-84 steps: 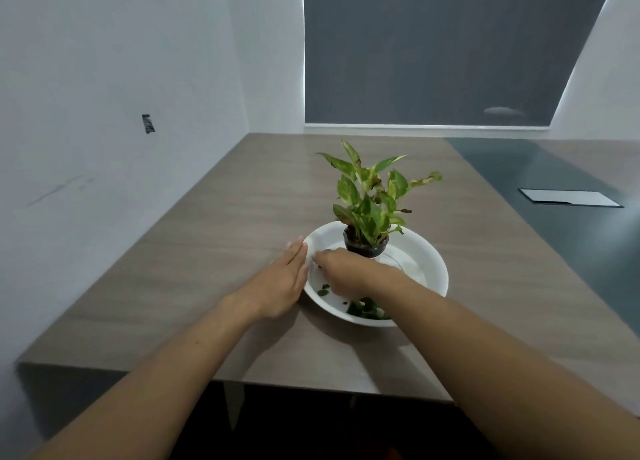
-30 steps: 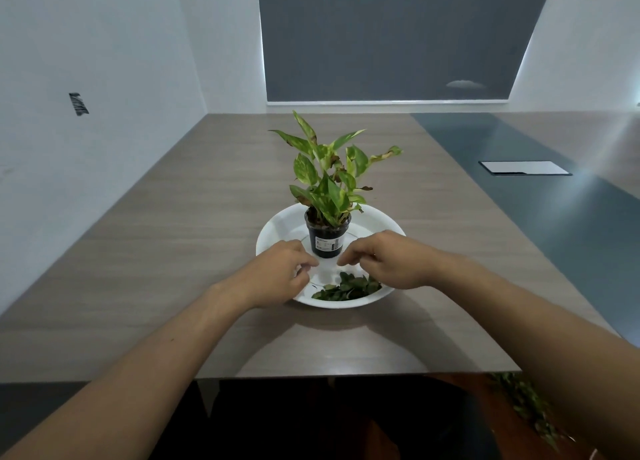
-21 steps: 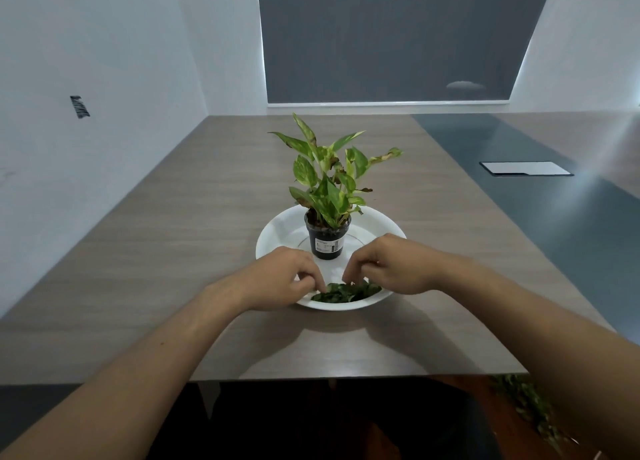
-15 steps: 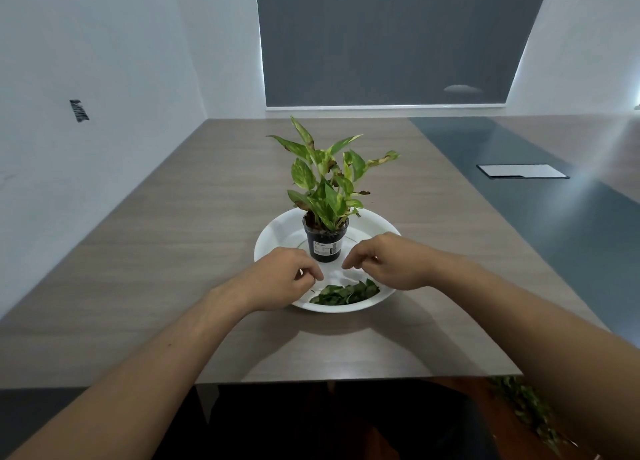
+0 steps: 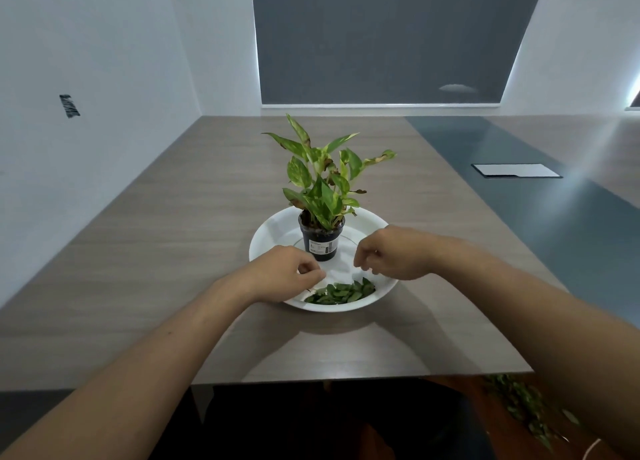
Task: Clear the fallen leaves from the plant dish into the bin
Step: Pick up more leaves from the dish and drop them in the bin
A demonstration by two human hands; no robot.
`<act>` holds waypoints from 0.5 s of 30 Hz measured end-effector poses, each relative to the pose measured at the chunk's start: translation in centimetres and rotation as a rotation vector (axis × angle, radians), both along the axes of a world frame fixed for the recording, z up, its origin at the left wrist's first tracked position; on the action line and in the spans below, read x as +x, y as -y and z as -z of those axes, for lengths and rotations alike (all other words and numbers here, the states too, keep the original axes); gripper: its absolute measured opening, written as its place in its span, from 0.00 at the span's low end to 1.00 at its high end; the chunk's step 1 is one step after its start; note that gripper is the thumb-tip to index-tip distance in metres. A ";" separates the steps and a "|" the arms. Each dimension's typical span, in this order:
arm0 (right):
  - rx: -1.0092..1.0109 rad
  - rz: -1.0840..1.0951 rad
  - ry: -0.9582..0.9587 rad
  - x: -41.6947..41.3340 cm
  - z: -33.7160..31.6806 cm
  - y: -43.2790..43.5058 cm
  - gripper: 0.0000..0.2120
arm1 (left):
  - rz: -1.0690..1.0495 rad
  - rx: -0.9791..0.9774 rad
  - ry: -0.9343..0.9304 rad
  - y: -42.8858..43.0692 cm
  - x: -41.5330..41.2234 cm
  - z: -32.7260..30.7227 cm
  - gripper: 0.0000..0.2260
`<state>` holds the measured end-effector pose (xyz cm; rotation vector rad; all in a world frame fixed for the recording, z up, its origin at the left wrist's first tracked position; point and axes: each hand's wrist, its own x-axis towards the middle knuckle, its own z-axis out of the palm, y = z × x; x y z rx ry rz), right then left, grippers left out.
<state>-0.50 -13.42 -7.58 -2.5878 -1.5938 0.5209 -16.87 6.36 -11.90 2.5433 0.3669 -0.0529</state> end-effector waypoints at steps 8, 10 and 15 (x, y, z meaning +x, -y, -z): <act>-0.095 -0.018 -0.176 -1.3 0.2 -1.4 0.16 | -0.027 -0.089 -0.099 1.7 1.0 -0.4 0.12; -0.075 -0.020 -0.175 -0.8 0.4 -1.3 0.15 | -0.037 -0.084 -0.115 1.5 0.9 -0.6 0.12; -0.117 -0.012 -0.173 -0.3 0.6 -1.0 0.22 | -0.074 -0.089 -0.121 2.0 0.9 -0.8 0.20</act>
